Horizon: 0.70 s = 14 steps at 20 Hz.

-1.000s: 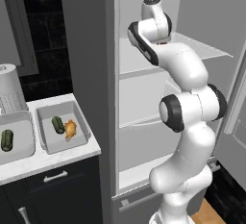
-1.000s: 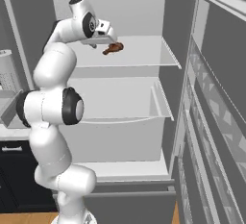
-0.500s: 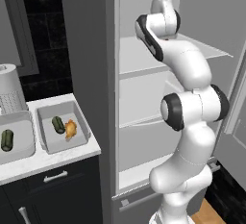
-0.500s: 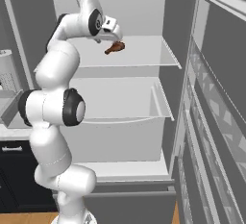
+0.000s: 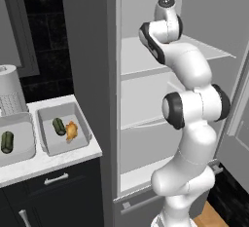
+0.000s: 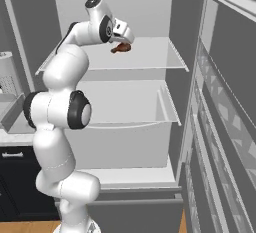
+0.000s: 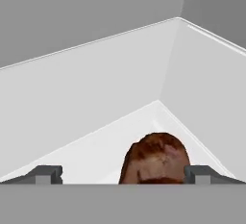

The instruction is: Place one cucumber and one chicken drumstick in each tupperware on the nearby counter, to pack two identical lunches.

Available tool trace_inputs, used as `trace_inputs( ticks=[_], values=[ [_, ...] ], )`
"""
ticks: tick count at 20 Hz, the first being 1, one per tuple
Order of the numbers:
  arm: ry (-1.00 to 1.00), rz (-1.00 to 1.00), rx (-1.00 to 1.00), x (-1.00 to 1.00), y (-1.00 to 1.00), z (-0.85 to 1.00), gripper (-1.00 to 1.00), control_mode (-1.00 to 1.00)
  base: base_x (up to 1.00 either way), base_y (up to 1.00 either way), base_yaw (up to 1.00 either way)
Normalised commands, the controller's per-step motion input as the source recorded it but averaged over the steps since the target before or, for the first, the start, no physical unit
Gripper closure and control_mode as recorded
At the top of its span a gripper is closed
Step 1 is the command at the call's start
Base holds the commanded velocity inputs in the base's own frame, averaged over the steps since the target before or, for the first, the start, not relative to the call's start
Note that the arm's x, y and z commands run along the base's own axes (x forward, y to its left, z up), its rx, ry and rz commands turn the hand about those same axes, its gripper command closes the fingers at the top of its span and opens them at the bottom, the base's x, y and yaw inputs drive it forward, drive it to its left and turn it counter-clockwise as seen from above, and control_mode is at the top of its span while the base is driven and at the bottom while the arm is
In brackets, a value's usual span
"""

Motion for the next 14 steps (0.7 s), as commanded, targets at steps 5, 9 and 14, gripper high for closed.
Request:
trace_inputs(
  ticks=[5,9,14],
  values=[
    [0.00,-0.07,0.00,-0.23,-0.14,0.00,-1.00,-1.00,0.00,0.00,0.00],
    [0.00,0.00,0.00,-0.30,-0.04,0.00,-1.00,-1.00,0.00,0.00,0.00],
    [0.00,0.00,0.00,-0.08,0.00,-0.20,-1.00,-1.00,0.00,0.00,0.00]
  ],
)
